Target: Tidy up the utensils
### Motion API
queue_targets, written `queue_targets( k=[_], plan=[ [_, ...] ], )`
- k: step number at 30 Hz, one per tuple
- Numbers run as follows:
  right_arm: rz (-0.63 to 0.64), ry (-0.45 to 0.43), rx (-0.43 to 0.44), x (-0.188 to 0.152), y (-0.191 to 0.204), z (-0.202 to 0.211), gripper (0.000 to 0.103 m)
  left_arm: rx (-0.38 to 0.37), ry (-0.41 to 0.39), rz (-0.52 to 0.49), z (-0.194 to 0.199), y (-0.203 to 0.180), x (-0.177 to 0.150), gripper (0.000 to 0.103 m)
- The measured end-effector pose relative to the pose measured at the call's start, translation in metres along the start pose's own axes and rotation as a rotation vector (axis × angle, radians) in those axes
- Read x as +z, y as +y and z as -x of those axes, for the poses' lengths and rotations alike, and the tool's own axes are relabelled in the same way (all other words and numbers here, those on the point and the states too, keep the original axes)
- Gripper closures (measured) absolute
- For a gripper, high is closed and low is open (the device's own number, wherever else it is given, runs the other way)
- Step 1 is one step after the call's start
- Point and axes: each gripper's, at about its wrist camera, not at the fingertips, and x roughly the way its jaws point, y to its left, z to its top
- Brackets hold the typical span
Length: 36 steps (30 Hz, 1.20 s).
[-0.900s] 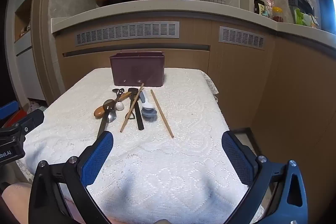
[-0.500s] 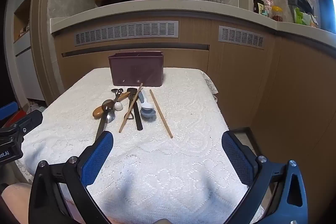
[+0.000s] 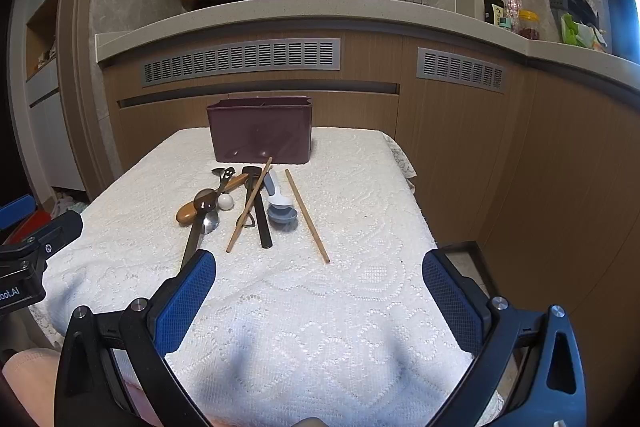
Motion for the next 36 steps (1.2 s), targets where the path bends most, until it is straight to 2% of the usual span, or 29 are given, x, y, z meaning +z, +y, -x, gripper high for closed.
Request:
queue_targets(
  k=[36],
  plan=[
    [0.000,0.004,0.001,0.0004,0.0002,-0.0030,0.000,-0.002,0.012,-0.006,-0.0004,0.0006,-0.0009,0.000]
  ],
)
